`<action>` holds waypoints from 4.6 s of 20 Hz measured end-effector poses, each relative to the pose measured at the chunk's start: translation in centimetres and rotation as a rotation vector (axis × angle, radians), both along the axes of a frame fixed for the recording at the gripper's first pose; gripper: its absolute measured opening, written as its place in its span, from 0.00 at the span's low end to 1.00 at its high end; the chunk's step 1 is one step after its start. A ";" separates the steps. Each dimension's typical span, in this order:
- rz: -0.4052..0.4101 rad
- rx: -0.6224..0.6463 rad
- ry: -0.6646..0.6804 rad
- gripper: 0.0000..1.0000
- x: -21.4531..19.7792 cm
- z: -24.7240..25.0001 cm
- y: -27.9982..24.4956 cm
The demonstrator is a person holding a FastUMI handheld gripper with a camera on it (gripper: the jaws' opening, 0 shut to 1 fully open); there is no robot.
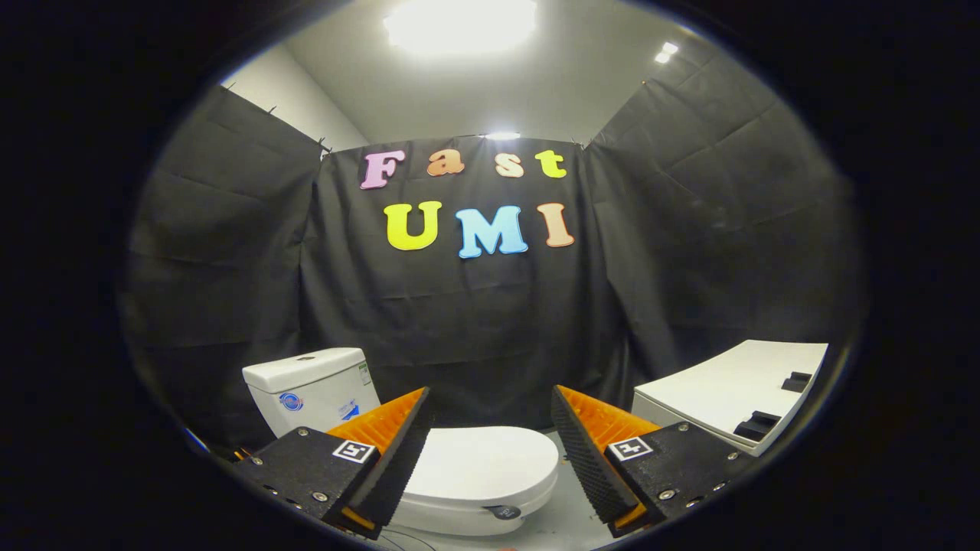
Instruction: Open the toilet lid.
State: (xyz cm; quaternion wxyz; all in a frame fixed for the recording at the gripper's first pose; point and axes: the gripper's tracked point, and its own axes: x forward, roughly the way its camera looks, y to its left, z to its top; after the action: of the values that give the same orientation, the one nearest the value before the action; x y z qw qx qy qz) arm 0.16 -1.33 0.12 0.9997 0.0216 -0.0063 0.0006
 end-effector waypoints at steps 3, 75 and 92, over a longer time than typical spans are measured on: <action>0.003 0.011 0.006 0.95 0.2 -0.5 -0.2; 0.104 1.179 0.790 0.39 8.7 -40.7 -0.6; 0.096 1.023 0.758 0.00 9.1 -36.9 -0.5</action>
State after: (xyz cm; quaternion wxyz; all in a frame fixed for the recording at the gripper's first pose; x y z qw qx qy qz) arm 9.23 -1.85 -36.75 0.7946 0.4953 0.3493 0.0348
